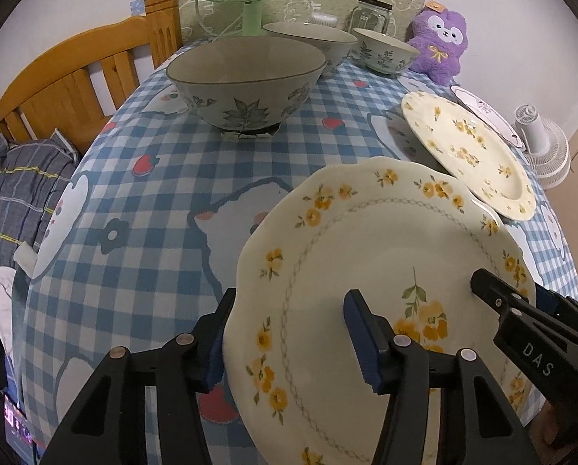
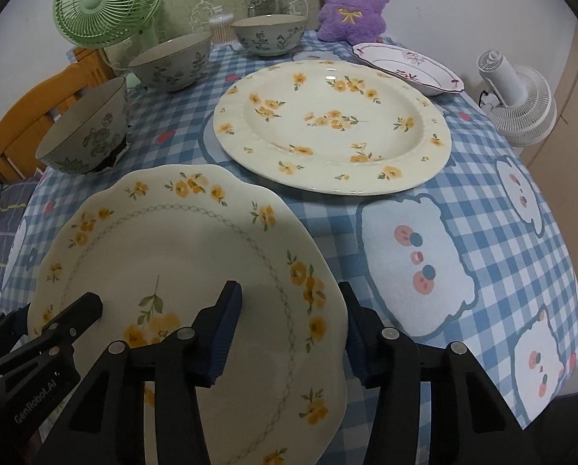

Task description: Organize plates and bowls

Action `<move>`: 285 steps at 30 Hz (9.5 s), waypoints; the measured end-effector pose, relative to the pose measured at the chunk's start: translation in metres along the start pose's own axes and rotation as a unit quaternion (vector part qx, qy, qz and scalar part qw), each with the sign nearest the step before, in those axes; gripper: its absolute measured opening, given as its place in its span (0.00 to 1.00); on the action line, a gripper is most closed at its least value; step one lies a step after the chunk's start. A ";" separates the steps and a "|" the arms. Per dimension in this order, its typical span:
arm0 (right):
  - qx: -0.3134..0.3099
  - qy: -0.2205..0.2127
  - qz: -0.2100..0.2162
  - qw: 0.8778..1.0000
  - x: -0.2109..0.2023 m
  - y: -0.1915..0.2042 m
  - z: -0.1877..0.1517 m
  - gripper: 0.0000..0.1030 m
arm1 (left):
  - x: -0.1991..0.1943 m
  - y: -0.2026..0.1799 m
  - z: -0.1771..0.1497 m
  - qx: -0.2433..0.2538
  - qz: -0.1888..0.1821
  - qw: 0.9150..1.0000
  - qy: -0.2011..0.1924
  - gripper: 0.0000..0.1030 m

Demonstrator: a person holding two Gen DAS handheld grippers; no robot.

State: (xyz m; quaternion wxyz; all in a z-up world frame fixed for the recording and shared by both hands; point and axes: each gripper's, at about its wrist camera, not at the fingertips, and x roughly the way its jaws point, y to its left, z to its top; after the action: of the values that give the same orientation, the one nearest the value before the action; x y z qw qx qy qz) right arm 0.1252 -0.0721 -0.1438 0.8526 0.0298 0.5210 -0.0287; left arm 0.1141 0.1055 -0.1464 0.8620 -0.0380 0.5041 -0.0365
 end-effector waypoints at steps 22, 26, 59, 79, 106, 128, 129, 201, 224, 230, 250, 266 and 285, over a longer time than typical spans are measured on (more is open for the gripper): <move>-0.034 0.010 0.014 0.999 -0.008 -0.020 -0.001 0.47 | -0.011 -0.019 -0.010 -0.005 0.028 1.000 0.004 0.53; -0.038 0.006 0.014 0.999 -0.015 -0.033 0.000 0.47 | -0.016 -0.032 -0.013 -0.009 0.027 1.000 0.002 0.52; 0.002 -0.004 -0.020 1.000 -0.029 -0.204 0.008 0.47 | -0.003 -0.195 -0.011 0.025 -0.004 1.000 -0.004 0.52; 0.028 -0.003 -0.033 0.999 -0.006 -0.274 0.025 0.47 | 0.030 -0.264 0.006 0.047 -0.010 0.999 -0.003 0.52; 0.021 -0.030 -0.029 0.999 -0.017 -0.263 0.029 0.79 | 0.033 -0.264 0.006 0.057 -0.010 0.998 0.008 0.87; -0.021 -0.079 0.039 0.996 -0.103 -0.226 0.056 0.80 | -0.063 -0.262 0.027 0.034 0.036 0.996 -0.074 0.91; -0.023 -0.083 0.040 0.995 -0.107 -0.225 0.058 0.80 | -0.069 -0.261 0.028 0.032 0.039 0.996 -0.079 0.91; -0.007 -0.027 0.000 1.000 0.051 -0.110 0.180 0.79 | 0.084 -0.146 0.159 0.018 0.046 0.999 -0.003 0.75; 0.002 0.040 -0.005 0.999 0.094 -0.119 0.173 0.61 | 0.106 -0.148 0.152 0.023 0.047 0.998 0.032 0.59; -0.016 0.054 -0.008 0.998 0.093 -0.116 0.175 0.60 | 0.105 -0.142 0.155 0.010 0.043 0.998 0.039 0.56; -0.037 0.070 0.025 0.997 0.088 -0.092 0.161 0.60 | 0.093 -0.123 0.139 0.012 0.076 0.995 0.057 0.59; -0.036 0.088 0.014 0.995 0.081 -0.090 0.159 0.57 | 0.085 -0.114 0.137 0.003 0.066 0.995 0.069 0.53; -0.029 0.064 0.012 0.997 0.039 -0.096 0.158 0.57 | 0.044 -0.125 0.137 -0.001 0.070 0.997 0.043 0.53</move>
State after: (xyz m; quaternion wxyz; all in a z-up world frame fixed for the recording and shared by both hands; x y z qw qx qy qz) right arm 0.2754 -0.1813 -0.1088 0.8182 0.0124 0.5749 -0.0014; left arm 0.2517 -0.0195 -0.1054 0.8397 -0.0024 0.5426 0.0229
